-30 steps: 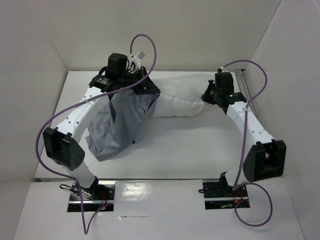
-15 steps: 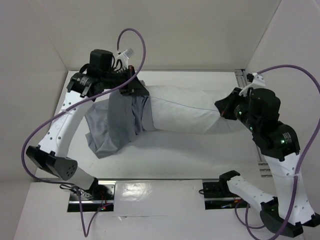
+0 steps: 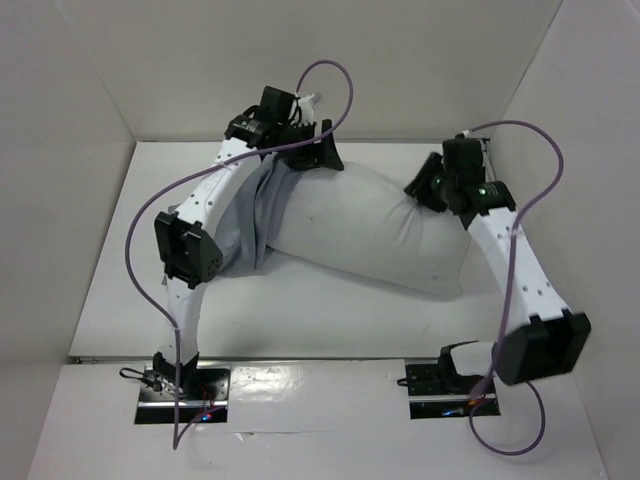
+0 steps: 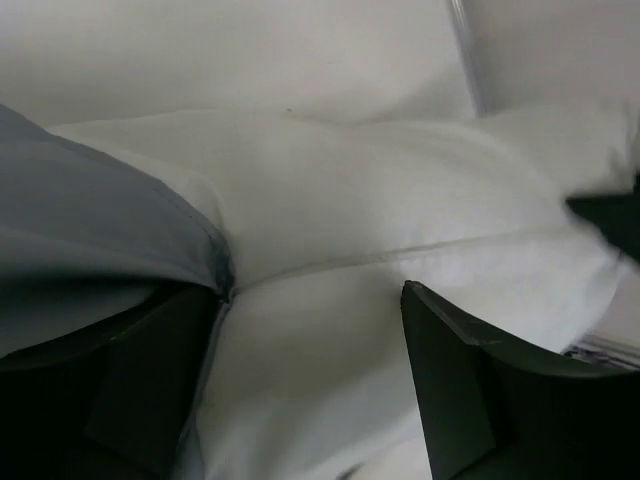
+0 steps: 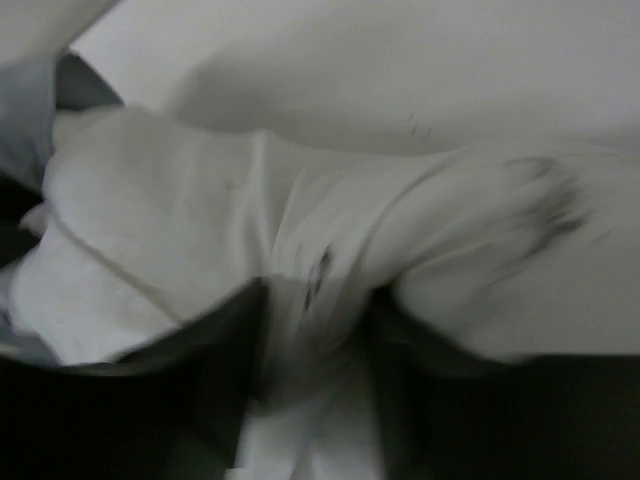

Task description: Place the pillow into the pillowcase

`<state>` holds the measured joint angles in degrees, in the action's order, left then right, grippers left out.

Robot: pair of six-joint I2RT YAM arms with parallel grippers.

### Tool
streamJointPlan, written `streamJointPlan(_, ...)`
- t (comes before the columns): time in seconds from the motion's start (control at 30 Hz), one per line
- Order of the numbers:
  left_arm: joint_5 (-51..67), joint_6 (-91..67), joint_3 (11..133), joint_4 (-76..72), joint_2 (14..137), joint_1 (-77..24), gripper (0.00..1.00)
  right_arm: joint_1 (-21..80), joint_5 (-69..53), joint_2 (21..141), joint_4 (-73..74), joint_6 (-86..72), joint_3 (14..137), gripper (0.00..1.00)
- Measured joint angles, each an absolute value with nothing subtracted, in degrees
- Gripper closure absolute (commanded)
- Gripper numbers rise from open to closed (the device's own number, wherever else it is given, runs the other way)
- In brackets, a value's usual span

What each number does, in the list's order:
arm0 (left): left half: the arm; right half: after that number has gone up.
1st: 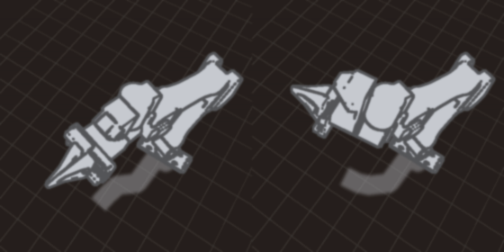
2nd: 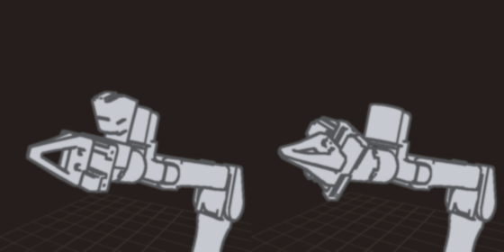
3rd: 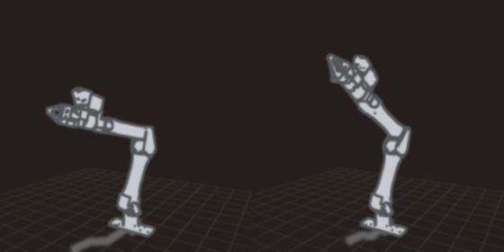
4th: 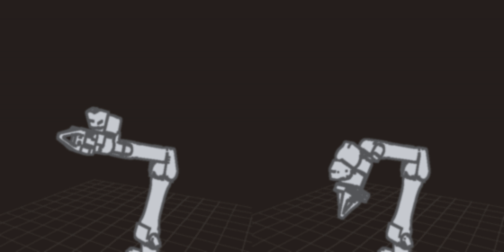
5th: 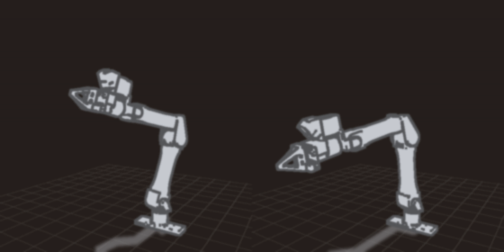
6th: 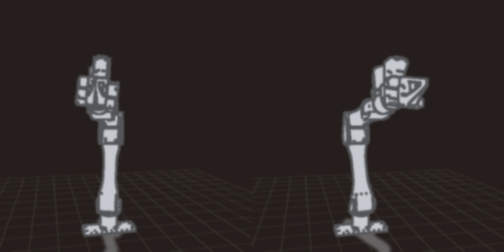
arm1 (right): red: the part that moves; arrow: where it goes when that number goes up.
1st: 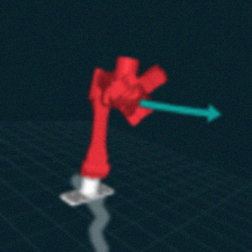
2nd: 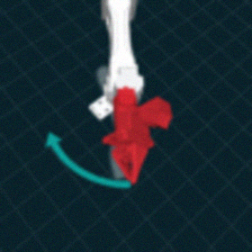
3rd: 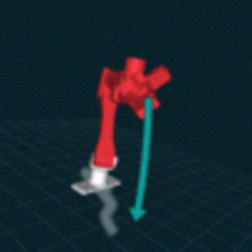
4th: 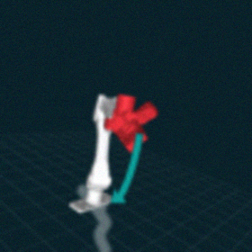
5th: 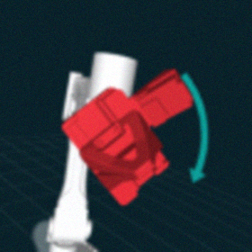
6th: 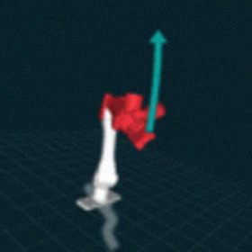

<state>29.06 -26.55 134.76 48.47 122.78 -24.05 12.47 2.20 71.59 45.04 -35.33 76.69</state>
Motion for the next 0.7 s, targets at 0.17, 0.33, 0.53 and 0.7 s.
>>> streamJointPlan(0.17, 27.05, -24.36, 135.66, 44.93, 124.07, -24.05, 0.0, 2.11, -2.02, 85.95, 33.47, -35.66, 83.48, 0.1)
streamJointPlan(0.33, 21.54, -24.21, 129.34, 42.65, 109.32, -21.67, 0.06, 0.43, -0.73, 90.91, 31.44, -32.95, 91.33, 0.01)
streamJointPlan(0.53, 6.98, -26.92, 115.61, 37.54, 85.65, -12.88, 0.26, 3.57, 1.96, 87.92, 30.59, -26.72, 94.24, 0.01)
streamJointPlan(0.7, 4.23, -28.47, 102.76, 35.18, 79.59, -9.65, 0.09, 13.1, 1.63, 89.23, 30.76, -21.3, 95.31, 0.01)
